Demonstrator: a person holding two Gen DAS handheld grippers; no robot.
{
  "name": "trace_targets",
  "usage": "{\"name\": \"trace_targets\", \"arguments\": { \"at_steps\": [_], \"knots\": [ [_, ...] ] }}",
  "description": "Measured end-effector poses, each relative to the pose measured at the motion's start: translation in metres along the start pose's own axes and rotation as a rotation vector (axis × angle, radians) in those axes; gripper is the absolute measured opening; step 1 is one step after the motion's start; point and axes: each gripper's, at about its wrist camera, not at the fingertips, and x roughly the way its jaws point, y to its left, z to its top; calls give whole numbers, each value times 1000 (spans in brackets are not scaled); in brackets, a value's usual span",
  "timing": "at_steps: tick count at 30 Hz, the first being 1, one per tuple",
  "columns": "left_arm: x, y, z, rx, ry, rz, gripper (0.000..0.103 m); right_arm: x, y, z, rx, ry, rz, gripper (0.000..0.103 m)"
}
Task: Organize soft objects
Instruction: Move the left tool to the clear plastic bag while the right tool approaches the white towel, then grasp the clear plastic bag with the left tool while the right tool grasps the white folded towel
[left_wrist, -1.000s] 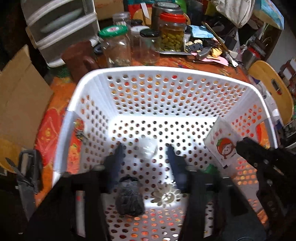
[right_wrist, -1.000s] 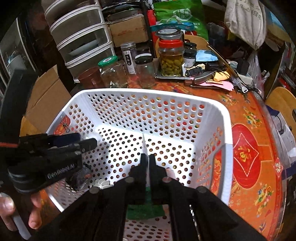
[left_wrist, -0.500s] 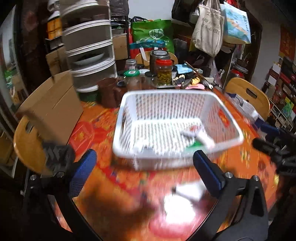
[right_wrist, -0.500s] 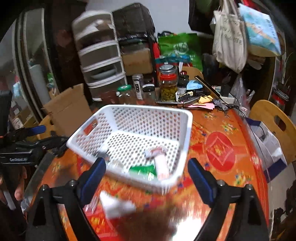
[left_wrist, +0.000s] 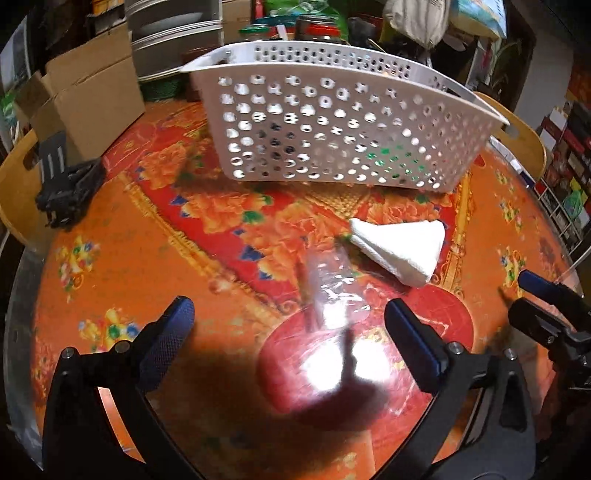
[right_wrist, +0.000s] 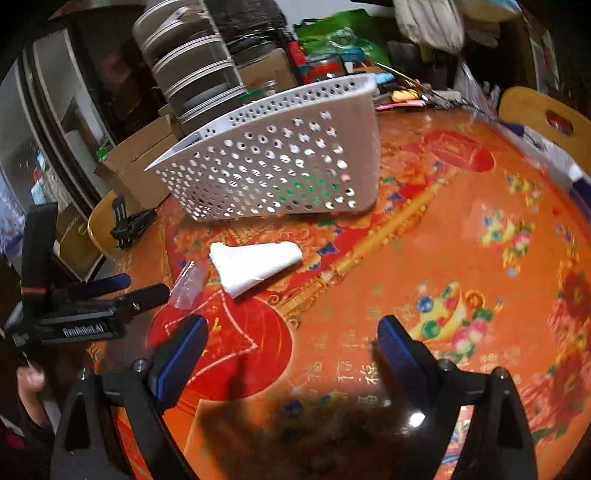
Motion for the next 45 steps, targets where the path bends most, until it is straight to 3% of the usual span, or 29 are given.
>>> {"name": "trace_targets", "arguments": {
  "at_steps": [4,7,14,24,36,41,43,45],
  "knots": [
    [14,-17,1,26,4,-9,99,3,2,-1,-1,-2,8,93],
    [24,-24,2,42,13,5,87,5,4,1,-7,2,5,93],
    [30,-21,3,35,4,-20,31,14,8,7,-26,19,-1,93],
    [25,28,3,-50,-47,-3,31,54,43,20,-150,93,-32,93],
    [26,30,1,-60,-42,-31,31,91,56,35,-189,124,-53,91],
    [27,30,0,-57,-43,-28,31,94,62,33,-227,106,-75,79],
    [26,29,0,-55,-43,-26,31,93,63,33,-234,101,-85,63],
    [26,28,-1,-52,-44,-22,31,91,62,32,-230,98,-77,61]
  ]
}}
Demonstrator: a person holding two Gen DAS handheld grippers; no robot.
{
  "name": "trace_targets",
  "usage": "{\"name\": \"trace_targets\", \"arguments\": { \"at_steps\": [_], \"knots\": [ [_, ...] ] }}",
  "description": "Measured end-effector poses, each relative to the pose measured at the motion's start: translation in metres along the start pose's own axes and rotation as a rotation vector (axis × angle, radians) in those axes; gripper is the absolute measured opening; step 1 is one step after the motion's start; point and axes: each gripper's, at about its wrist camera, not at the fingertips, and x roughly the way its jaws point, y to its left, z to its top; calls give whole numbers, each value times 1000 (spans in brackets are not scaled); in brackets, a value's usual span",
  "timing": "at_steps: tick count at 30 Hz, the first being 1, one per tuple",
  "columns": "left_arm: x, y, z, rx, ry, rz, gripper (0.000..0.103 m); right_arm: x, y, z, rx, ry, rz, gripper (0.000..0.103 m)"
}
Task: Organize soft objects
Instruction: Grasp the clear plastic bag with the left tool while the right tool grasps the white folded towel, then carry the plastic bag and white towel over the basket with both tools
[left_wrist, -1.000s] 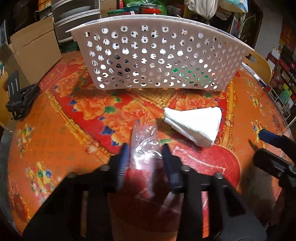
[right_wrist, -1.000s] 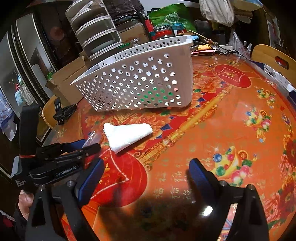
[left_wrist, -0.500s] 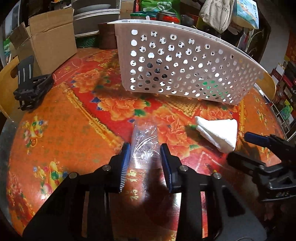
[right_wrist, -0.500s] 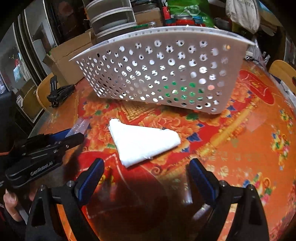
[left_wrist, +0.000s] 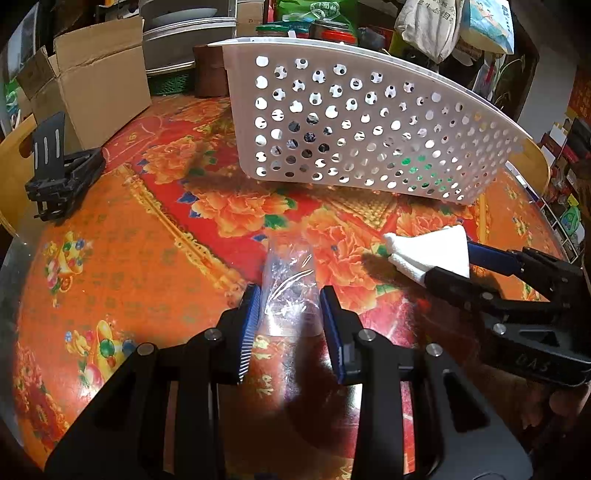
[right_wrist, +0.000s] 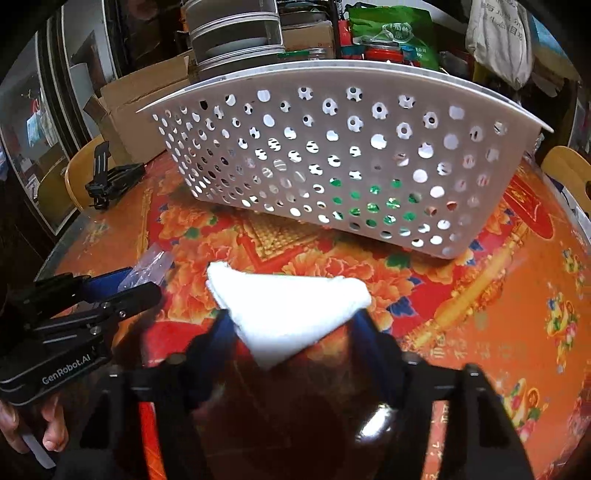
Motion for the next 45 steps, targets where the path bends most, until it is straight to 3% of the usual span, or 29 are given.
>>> {"name": "trace_targets", "arguments": {
  "at_steps": [3,6,15,32,45],
  "knots": [
    [0,0,0,2,-1,1,31,-3,-3,-2,9,-5,9,49],
    [0,-1,-1,8,-3,8,31,-9,-6,-8,22,-9,28,46],
    [0,-1,0,-3,-5,0,31,-49,-19,-30,78,-83,27,45],
    [-14,-8,-3,20,-72,3,31,-80,-23,-50,78,-129,-3,45],
    [-55,-28,-5,79,-121,9,31,-113,-24,-49,46,-164,-43,45]
  ]
}}
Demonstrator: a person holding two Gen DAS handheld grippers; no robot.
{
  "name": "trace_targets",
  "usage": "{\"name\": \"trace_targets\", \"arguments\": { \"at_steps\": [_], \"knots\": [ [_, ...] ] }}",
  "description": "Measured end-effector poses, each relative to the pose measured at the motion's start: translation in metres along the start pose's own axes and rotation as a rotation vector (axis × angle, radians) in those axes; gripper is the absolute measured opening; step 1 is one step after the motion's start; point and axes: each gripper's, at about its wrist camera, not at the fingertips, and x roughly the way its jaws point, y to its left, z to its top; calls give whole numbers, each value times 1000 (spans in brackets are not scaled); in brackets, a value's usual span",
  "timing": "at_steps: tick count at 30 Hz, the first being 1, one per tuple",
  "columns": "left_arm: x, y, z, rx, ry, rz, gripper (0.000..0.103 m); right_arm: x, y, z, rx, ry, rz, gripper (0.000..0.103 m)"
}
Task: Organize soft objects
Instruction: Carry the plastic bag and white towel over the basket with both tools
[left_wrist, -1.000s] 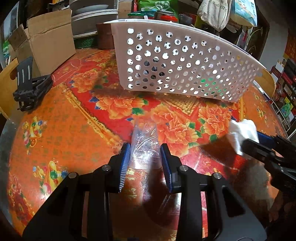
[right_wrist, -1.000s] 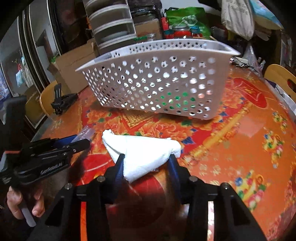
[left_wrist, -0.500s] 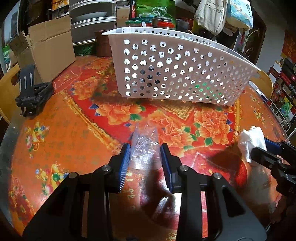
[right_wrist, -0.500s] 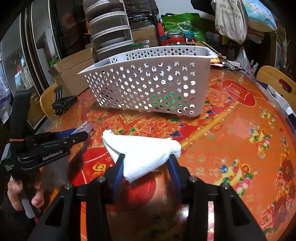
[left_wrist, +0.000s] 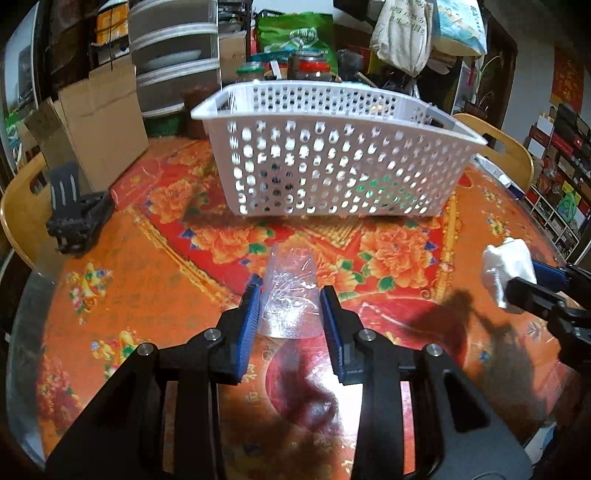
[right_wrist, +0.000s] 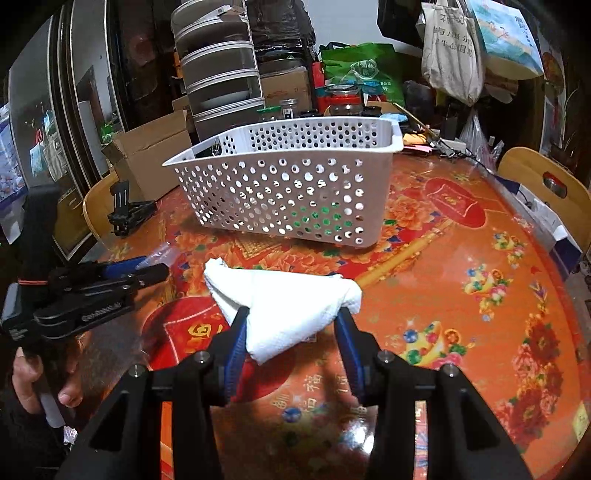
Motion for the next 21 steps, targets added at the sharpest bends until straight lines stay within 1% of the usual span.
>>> {"name": "trace_targets", "arguments": {
  "at_steps": [5,10,15,17,21],
  "knots": [
    [-28,0,16,5,-21,-7,31,-13,2,10,-20,-15,-12,45],
    [-46,3,33,-4,-36,-32,31,-27,-5,27,-18,-29,0,45],
    [-60,9,46,-39,-47,-74,31,-43,-11,50,-22,-43,12,45],
    [-65,11,55,-48,-54,-82,31,-47,-14,60,-22,-44,15,45],
    [-79,12,86,-48,-76,-108,31,-50,-15,90,-31,-48,3,45]
  ]
}}
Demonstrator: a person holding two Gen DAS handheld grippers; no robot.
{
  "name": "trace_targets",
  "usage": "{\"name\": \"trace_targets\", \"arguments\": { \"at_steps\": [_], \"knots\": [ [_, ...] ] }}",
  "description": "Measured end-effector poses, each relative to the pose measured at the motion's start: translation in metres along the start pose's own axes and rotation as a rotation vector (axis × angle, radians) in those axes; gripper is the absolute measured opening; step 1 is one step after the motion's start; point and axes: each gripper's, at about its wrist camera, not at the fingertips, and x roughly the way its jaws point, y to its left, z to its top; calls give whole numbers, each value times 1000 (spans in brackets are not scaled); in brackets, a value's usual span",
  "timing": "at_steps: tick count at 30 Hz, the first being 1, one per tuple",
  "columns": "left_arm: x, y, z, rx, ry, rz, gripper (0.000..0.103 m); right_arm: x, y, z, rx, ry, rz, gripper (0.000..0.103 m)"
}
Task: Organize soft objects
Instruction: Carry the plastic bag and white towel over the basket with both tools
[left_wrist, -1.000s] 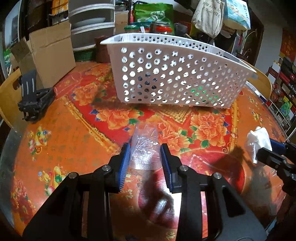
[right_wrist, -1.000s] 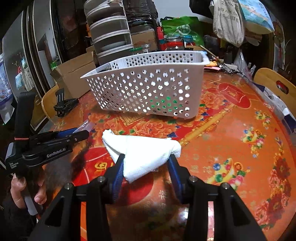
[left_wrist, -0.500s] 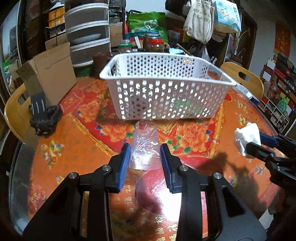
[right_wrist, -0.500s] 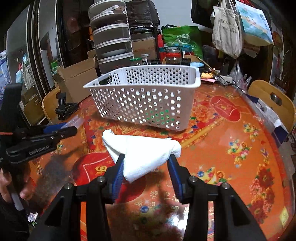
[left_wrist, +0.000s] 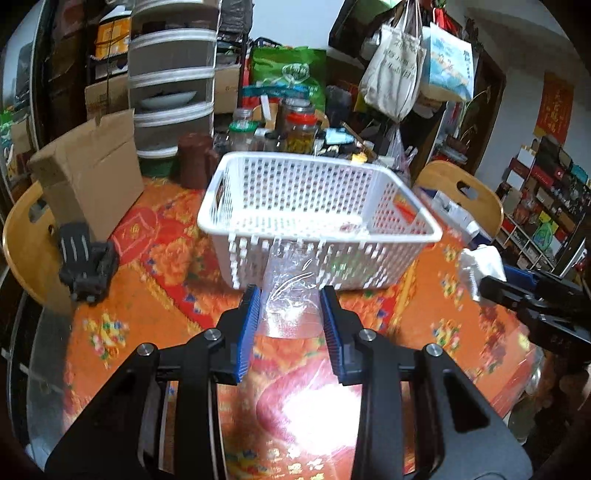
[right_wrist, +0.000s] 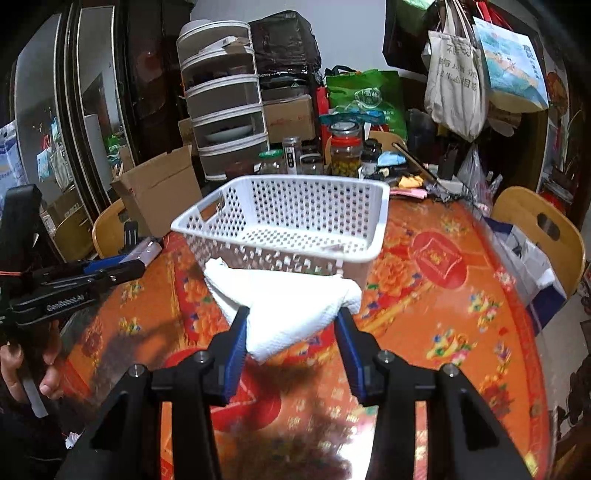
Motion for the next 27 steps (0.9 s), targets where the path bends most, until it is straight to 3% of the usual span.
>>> {"name": "trace_targets", "arguments": {
  "at_steps": [5,14,27],
  "knots": [
    [-1,-8,44,21,-6,9,31,12,-4,42,-5,19,-19,45],
    [38,-15,107,24,73,39,31,51,-9,91,-8,82,-61,45],
    [161,-5,153,-13,263,131,31,165,-30,122,58,230,-83,45]
  ]
}}
